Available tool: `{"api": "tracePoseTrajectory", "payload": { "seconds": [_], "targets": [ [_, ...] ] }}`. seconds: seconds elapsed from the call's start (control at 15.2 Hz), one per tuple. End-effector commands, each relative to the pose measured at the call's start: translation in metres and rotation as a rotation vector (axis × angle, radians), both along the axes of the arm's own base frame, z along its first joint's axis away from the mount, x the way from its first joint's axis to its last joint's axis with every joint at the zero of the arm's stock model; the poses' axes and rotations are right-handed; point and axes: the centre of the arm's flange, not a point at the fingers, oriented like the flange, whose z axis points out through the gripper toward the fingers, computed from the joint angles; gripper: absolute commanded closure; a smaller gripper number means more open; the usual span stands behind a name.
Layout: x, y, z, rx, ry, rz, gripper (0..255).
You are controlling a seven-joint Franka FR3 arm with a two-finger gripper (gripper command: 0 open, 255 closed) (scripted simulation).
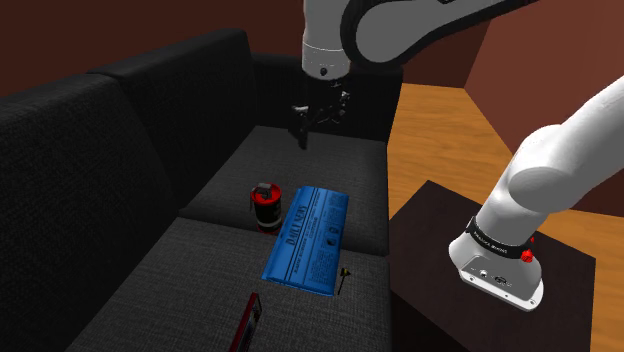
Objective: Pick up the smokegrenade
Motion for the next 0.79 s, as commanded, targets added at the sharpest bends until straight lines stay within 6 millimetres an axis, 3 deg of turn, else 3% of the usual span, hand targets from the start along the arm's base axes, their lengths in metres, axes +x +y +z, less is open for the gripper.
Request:
{"api": "tracePoseTrajectory", "payload": {
  "seconds": [0.0, 0.73],
  "targets": [
    [0.006, 0.025, -0.015, -0.010, -0.015, -0.004, 0],
    [0.054, 0.138, -0.092, -0.077, -0.088, -0.019, 0]
  ]
}}
